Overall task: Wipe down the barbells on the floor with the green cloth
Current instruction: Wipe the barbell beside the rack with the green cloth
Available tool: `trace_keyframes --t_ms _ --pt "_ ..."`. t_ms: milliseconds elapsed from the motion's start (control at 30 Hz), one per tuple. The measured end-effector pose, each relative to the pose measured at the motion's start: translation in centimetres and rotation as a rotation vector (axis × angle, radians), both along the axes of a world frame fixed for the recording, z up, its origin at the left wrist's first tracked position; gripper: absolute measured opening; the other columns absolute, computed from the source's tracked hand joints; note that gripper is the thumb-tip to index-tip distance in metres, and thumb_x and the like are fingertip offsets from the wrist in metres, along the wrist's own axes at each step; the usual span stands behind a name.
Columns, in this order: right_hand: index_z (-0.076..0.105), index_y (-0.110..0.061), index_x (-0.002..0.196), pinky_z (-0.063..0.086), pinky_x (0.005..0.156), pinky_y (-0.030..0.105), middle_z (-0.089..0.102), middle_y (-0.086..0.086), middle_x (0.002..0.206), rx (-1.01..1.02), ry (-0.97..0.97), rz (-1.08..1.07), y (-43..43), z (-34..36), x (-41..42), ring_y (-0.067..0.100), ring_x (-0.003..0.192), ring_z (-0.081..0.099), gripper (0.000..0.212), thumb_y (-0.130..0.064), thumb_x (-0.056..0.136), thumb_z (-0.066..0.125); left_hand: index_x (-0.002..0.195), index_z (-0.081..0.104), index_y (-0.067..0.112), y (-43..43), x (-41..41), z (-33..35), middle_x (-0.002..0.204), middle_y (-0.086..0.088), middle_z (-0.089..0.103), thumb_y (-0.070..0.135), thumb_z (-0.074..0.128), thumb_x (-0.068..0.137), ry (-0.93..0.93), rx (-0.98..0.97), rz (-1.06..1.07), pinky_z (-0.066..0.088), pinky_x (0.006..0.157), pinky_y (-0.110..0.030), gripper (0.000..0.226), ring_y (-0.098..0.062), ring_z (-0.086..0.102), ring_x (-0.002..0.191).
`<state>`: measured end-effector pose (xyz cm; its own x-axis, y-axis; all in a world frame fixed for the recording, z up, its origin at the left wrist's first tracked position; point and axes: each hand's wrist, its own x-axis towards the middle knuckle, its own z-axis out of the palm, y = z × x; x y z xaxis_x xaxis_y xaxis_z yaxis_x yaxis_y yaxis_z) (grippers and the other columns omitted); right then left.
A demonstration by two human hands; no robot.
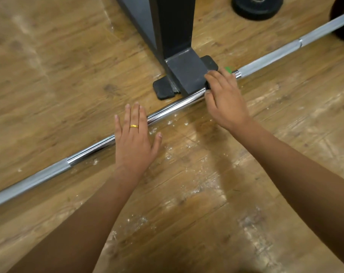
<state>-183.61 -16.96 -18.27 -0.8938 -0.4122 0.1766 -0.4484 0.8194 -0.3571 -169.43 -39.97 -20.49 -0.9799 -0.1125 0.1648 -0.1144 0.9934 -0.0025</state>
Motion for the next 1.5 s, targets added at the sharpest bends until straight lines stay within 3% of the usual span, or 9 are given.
trace_keyframes --t_ms 267,367,433,733,867,1067,1267,1367,1500 --pt "0.035 -0.011 0.153 0.009 0.126 0.040 0.036 0.007 0.158 0.161 -0.011 0.236 -2.0 0.6 -0.9 0.024 0.151 0.020 0.051 -0.025 0.104 0.034 0.151 0.040 0.002 -0.3 -2.5 0.9 0.156 -0.013 0.042 0.055 0.036 0.101 0.005 0.126 0.118 0.011 0.123 -0.050 0.072 -0.029 0.025 0.152" --pt "0.038 -0.008 0.151 0.012 0.125 0.045 0.037 0.010 0.157 0.148 -0.043 0.123 0.1 1.2 -3.3 0.027 0.151 0.020 0.051 -0.018 0.101 0.035 0.131 0.057 0.007 -0.2 -2.9 1.1 0.129 -0.015 0.063 0.054 0.039 0.099 0.020 0.203 0.159 0.033 0.108 -0.047 0.059 -0.033 0.051 0.130" --pt "0.037 -0.007 0.152 0.010 0.125 0.046 0.035 0.010 0.159 0.128 -0.068 0.039 1.3 1.5 -4.0 0.027 0.152 0.017 0.051 -0.016 0.102 0.036 0.123 0.060 0.007 -0.3 -2.8 1.3 0.116 -0.016 0.067 0.052 0.045 0.098 0.015 0.229 0.170 0.038 0.096 -0.046 0.053 -0.035 0.059 0.113" --pt "0.042 -0.005 0.149 0.016 0.124 0.046 0.042 0.010 0.154 0.163 -0.054 0.123 1.7 1.4 -1.8 0.029 0.150 0.024 0.049 -0.021 0.103 0.036 0.136 0.055 0.003 1.4 -0.6 1.2 0.136 -0.020 0.060 0.050 0.047 0.096 0.044 0.309 0.154 0.025 0.117 -0.047 0.062 -0.032 0.040 0.142" --pt "0.045 -0.003 0.147 0.021 0.122 0.047 0.045 0.010 0.152 0.142 -0.013 0.150 3.4 1.3 -0.2 0.029 0.149 0.027 0.049 -0.027 0.105 0.039 0.146 0.046 0.002 3.0 0.9 1.7 0.150 -0.015 0.049 0.053 0.036 0.097 -0.023 0.323 0.148 0.006 0.124 -0.050 0.072 -0.029 0.026 0.151" --pt "0.049 -0.008 0.144 0.020 0.124 0.044 0.048 0.007 0.149 0.145 0.002 0.179 5.7 1.0 0.6 0.025 0.147 0.030 0.045 -0.031 0.106 0.039 0.160 0.010 0.003 8.1 0.1 2.9 0.169 -0.014 0.009 0.047 0.032 0.103 -0.149 0.167 -0.180 -0.004 0.124 -0.047 0.076 -0.026 0.000 0.157" --pt "0.053 -0.009 0.138 0.018 0.121 0.044 0.053 0.006 0.140 0.080 0.043 0.156 7.1 -0.3 1.5 0.026 0.143 0.034 0.042 -0.028 0.104 0.036 0.157 -0.016 0.003 11.2 -2.3 2.5 0.162 -0.017 -0.029 0.045 0.035 0.101 -0.331 0.019 -0.591 -0.014 0.123 -0.044 0.087 -0.029 -0.026 0.151" --pt "0.051 -0.008 0.139 0.017 0.122 0.046 0.051 0.008 0.143 0.055 0.063 0.150 7.6 -0.6 2.5 0.028 0.145 0.032 0.041 -0.027 0.105 0.037 0.150 -0.028 0.003 10.2 -2.6 3.2 0.159 -0.018 -0.037 0.041 0.033 0.100 -0.429 -0.027 -0.704 -0.020 0.120 -0.041 0.088 -0.029 -0.036 0.146" --pt "0.049 -0.006 0.143 0.017 0.123 0.044 0.048 0.010 0.149 0.132 0.015 0.137 8.0 0.3 3.1 0.030 0.148 0.029 0.046 -0.030 0.107 0.034 0.152 -0.026 0.002 10.3 -3.1 4.8 0.156 -0.018 -0.042 0.029 0.038 0.099 -0.590 -0.070 -0.748 -0.018 0.121 -0.043 0.088 -0.030 -0.040 0.144"
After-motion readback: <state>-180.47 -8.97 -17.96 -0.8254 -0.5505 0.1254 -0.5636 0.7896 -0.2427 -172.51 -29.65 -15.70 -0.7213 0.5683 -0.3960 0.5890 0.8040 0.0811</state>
